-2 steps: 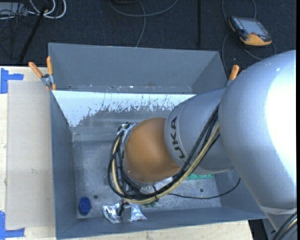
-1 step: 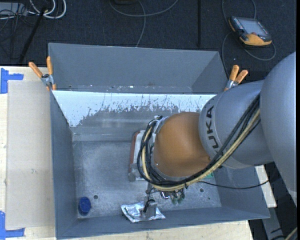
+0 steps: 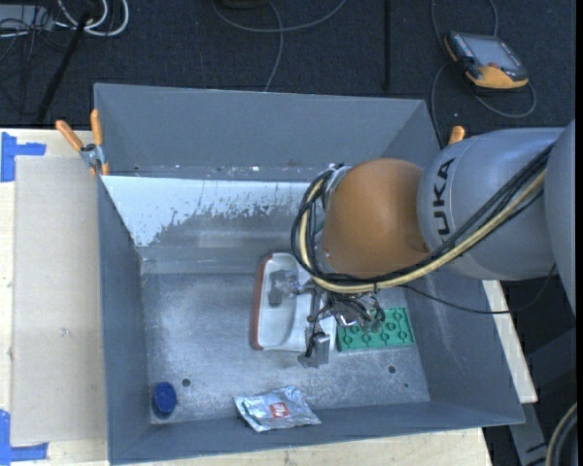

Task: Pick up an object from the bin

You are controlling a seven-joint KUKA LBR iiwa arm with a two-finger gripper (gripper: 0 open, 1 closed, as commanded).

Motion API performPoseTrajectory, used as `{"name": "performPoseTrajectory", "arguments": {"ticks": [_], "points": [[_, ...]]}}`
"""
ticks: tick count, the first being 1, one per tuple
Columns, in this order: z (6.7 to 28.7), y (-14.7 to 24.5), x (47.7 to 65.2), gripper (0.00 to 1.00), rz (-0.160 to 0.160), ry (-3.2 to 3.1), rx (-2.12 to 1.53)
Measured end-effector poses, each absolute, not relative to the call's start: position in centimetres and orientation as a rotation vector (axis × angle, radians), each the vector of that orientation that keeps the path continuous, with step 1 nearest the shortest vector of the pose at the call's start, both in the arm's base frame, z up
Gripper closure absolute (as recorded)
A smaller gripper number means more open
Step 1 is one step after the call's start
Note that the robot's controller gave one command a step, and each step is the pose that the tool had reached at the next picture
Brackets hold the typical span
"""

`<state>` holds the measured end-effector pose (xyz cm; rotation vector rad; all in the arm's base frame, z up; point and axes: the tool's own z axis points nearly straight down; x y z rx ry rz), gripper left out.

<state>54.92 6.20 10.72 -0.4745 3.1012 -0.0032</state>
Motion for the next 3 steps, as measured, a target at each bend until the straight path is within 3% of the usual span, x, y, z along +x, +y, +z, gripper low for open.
{"name": "performPoseTrajectory", "arguments": {"ticks": [1, 2, 3], "points": [[6.82, 5.84, 58.03, 0.00, 0.002, 3.041, -0.804], [6.79, 5.83, 58.03, 0.00, 0.004, 3.043, -0.795], [6.67, 5.76, 57.82, 1.00, 0.004, 3.054, -0.797]]}}
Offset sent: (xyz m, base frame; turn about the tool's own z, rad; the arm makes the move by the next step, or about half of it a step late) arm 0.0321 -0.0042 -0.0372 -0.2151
